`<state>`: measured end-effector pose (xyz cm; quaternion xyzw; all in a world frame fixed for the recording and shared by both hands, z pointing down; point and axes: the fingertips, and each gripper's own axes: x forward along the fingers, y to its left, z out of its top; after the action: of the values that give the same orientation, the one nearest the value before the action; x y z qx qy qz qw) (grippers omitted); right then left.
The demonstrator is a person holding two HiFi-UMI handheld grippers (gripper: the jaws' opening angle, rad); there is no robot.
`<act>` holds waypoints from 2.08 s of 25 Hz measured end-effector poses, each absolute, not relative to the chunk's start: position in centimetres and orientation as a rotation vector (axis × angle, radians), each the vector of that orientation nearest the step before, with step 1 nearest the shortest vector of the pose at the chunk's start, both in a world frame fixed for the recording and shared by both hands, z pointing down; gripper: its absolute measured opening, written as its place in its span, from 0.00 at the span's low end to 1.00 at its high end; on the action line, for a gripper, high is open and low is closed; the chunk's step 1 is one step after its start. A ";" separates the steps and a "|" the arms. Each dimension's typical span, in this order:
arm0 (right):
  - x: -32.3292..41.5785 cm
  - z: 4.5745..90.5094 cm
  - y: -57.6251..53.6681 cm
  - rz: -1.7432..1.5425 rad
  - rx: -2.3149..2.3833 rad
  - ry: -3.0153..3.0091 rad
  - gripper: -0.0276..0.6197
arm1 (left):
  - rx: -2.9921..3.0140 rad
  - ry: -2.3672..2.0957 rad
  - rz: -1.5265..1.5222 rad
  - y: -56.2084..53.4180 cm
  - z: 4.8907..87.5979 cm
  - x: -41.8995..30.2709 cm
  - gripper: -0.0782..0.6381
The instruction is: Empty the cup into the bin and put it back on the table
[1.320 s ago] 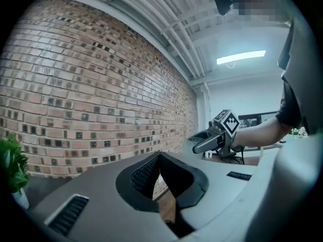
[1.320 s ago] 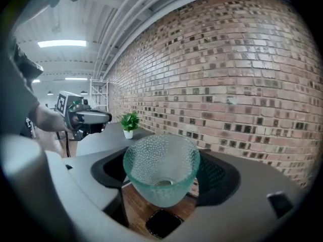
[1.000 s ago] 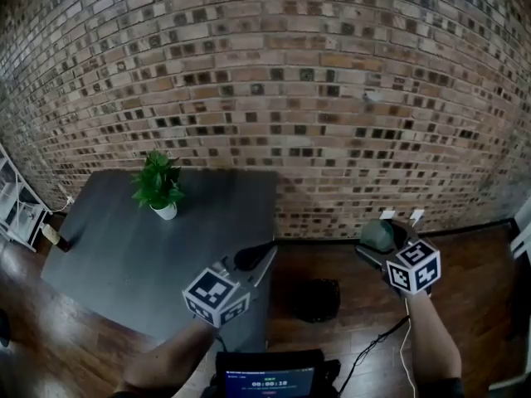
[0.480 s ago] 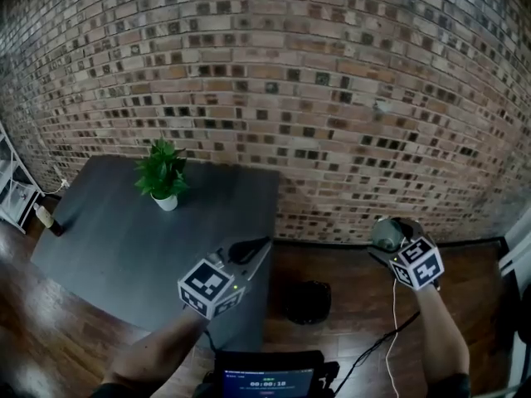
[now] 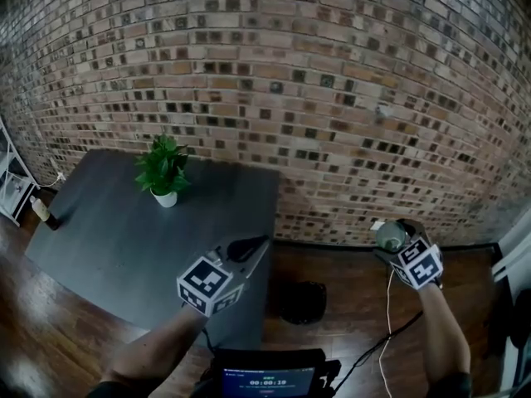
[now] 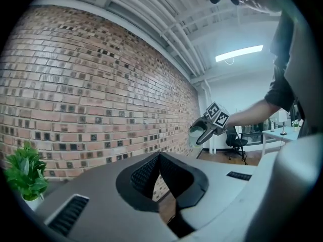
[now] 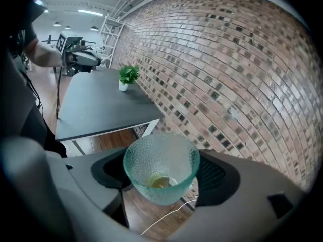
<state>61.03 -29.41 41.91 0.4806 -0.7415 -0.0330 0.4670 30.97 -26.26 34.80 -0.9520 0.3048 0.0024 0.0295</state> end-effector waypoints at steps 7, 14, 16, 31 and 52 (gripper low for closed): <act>61.4 41.4 -29.8 -0.147 1.144 -1.720 0.65 | -2.934 1.021 0.056 -27.4 34.7 29.9 0.11; 62.7 41.5 -30.4 -0.160 1.129 -1.650 0.65 | -2.928 1.104 0.090 -28.7 34.6 29.8 0.11; 63.0 41.5 -30.4 -0.159 1.130 -1.643 0.65 | -2.932 1.126 0.107 -29.4 34.5 30.4 0.11; 63.4 41.5 -30.5 -0.239 1.045 -1.557 0.65 | -2.955 1.213 0.016 -35.4 37.1 40.8 0.11; 63.5 40.1 -32.0 -0.376 0.929 -1.361 0.65 | -2.921 1.264 -0.073 -38.7 40.1 43.0 0.11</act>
<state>63.55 -32.01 40.11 0.4110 -0.6025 -0.1662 0.6636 43.04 -38.69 40.12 -0.9173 0.3971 -0.0228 -0.0208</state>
